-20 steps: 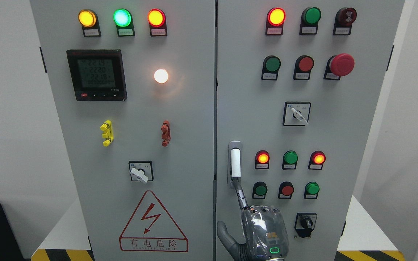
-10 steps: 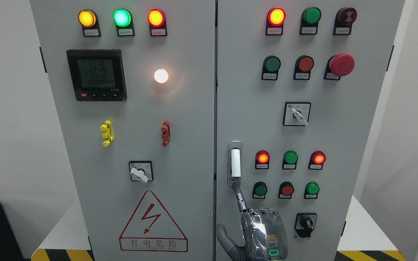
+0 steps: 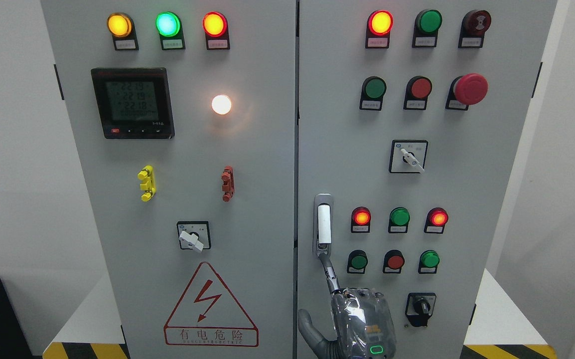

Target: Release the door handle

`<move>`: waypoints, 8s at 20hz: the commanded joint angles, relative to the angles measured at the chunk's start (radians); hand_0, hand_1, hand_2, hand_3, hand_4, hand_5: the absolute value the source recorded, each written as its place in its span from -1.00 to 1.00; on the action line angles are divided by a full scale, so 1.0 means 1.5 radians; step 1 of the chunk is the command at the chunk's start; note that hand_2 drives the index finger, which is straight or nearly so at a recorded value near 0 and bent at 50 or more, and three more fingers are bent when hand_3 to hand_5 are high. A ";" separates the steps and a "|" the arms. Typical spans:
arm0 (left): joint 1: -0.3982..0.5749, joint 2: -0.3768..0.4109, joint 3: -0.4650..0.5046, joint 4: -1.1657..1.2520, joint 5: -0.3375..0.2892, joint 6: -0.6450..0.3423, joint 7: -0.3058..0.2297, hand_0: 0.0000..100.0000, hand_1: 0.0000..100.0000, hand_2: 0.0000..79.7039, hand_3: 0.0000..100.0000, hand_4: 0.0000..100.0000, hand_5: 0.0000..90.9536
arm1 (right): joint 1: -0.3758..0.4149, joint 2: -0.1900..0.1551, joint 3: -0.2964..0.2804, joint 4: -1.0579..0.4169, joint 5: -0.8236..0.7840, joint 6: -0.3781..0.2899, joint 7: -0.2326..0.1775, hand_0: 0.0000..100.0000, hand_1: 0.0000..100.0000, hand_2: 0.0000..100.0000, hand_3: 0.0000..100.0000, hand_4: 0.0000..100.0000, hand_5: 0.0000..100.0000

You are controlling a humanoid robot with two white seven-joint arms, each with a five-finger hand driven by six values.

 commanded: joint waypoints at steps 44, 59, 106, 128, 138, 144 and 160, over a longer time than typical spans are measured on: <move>0.000 0.000 -0.014 -0.013 0.000 0.000 0.000 -1.00 -1.00 -0.94 -0.83 -0.97 -1.00 | -0.117 0.002 -0.006 -0.051 0.002 0.056 0.024 -0.64 -0.47 0.74 1.00 1.00 0.84; 0.000 0.000 -0.014 -0.013 0.000 0.000 0.000 -1.00 -1.00 -0.94 -0.83 -0.98 -1.00 | -0.147 0.002 -0.023 -0.018 0.001 0.061 0.023 -0.68 -0.38 0.73 1.00 1.00 0.84; 0.000 0.000 -0.014 -0.013 0.000 0.000 0.000 -1.00 -1.00 -0.94 -0.82 -0.97 -1.00 | -0.144 0.003 -0.049 -0.035 -0.004 0.071 0.017 -0.29 -0.41 0.73 1.00 1.00 0.83; 0.000 0.000 -0.014 -0.013 0.000 0.000 0.000 -1.00 -1.00 -0.94 -0.83 -0.97 -1.00 | -0.144 0.005 -0.069 -0.045 -0.004 0.071 0.017 -0.21 -0.30 0.74 1.00 1.00 0.83; 0.000 0.000 -0.014 -0.013 0.000 0.000 0.000 -1.00 -1.00 -0.94 -0.82 -0.98 -1.00 | -0.145 0.005 -0.073 -0.049 -0.004 0.070 0.016 -0.17 -0.33 0.73 1.00 1.00 0.84; 0.000 0.000 -0.014 -0.013 0.000 0.000 0.000 -1.00 -1.00 -0.94 -0.82 -0.98 -1.00 | -0.148 0.005 -0.077 -0.050 -0.004 0.070 0.016 -0.16 -0.35 0.73 1.00 1.00 0.84; 0.000 0.000 -0.014 -0.013 0.000 0.000 0.000 -1.00 -1.00 -0.94 -0.83 -0.97 -1.00 | -0.156 0.005 -0.084 -0.051 -0.014 0.068 0.016 -0.16 -0.36 0.73 1.00 0.99 0.83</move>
